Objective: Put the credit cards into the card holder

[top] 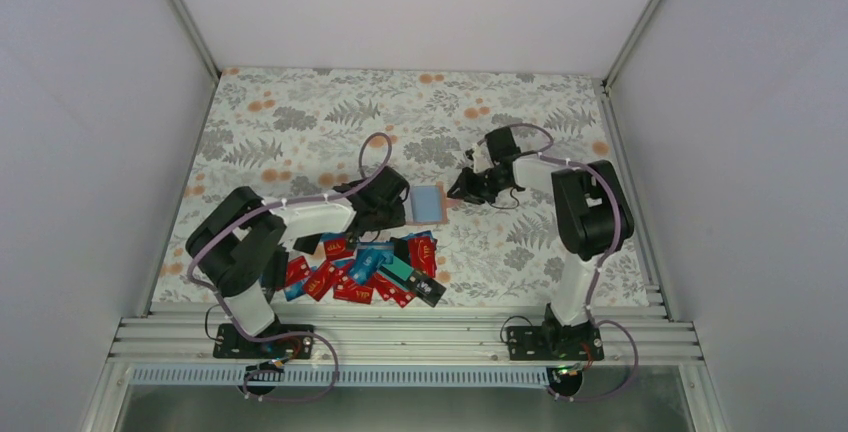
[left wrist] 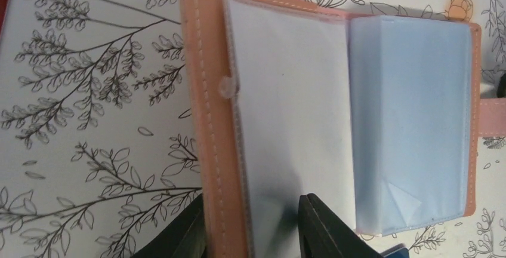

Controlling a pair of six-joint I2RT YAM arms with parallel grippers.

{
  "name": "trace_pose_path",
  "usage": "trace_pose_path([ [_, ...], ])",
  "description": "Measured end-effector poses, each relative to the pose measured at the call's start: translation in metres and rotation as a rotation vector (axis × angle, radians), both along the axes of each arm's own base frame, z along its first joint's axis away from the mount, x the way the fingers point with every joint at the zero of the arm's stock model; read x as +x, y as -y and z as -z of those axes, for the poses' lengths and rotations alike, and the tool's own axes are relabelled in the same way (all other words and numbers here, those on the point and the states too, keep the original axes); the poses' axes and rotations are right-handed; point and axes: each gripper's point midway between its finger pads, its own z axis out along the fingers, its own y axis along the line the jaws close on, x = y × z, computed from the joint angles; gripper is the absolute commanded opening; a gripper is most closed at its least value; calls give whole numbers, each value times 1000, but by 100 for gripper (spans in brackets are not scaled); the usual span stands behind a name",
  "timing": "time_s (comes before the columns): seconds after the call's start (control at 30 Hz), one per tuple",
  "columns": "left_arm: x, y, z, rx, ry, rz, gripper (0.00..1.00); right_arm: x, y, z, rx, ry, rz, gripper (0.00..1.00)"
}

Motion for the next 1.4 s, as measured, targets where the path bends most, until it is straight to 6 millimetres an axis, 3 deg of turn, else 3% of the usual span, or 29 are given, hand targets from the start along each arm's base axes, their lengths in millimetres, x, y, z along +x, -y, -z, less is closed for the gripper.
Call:
trace_pose_path([
  [0.17, 0, 2, -6, -16, 17, 20, 54, -8, 10, -10, -48, 6, 18, 24],
  [0.37, 7, 10, -38, -76, 105, 53, 69, -19, 20, -54, -65, 91, 46, 31],
  [0.5, 9, 12, -65, -120, 178, 76, 73, -40, 22, -77, -61, 131, 48, 34],
  [0.63, -1, 6, -88, -133, 241, 107, 73, -77, 15, -84, -50, 132, 7, 40],
  [0.8, -40, 15, -108, -138, 283, 225, 73, -129, 2, -93, 13, 145, -77, 45],
  [0.97, -102, 21, -96, -136, 234, 357, 73, -170, -9, -92, 73, 124, -146, 49],
  [1.2, -170, 49, -78, -150, 162, 508, 71, -196, -18, -70, 74, 86, -210, 50],
  [1.4, -191, 64, -49, -128, 89, 513, 60, -209, -19, -52, 66, 59, -232, 51],
])
